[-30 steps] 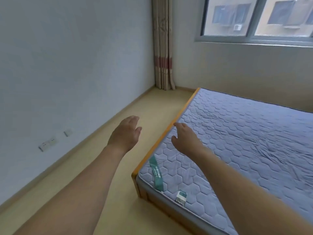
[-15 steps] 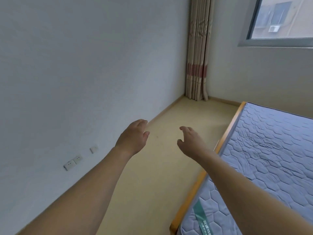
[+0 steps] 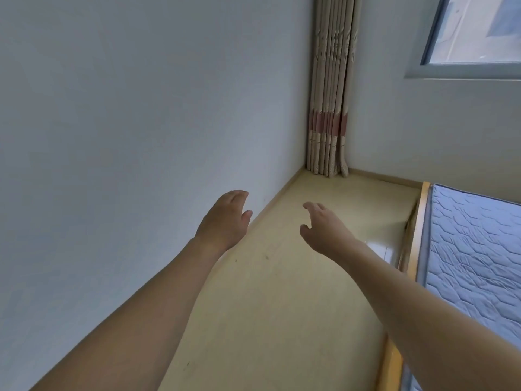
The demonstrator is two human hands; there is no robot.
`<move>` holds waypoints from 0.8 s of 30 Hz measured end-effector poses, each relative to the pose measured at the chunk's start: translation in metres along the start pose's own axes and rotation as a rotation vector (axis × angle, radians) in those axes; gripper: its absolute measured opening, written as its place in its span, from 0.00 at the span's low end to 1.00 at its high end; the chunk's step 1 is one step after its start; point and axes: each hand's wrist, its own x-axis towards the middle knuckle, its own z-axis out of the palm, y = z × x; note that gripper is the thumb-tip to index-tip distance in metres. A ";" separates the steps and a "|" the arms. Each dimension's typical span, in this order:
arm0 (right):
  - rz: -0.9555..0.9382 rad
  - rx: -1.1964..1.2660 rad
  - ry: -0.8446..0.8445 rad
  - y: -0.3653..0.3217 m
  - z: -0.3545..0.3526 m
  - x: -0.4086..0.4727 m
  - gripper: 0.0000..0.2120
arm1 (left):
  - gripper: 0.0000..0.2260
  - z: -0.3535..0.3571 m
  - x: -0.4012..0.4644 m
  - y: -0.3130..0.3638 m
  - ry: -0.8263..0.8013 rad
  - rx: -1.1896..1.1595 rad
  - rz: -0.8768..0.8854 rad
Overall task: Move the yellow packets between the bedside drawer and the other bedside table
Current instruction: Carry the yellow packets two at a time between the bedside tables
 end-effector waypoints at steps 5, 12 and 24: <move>0.087 0.033 0.043 -0.015 0.005 0.113 0.26 | 0.23 -0.009 0.134 -0.046 0.022 -0.004 0.128; 0.238 0.006 0.138 0.023 -0.021 0.244 0.26 | 0.22 0.025 0.311 -0.038 -0.013 -0.125 0.294; 0.391 -0.004 0.236 0.184 -0.091 0.505 0.24 | 0.23 0.153 0.636 0.036 -0.117 -0.193 0.443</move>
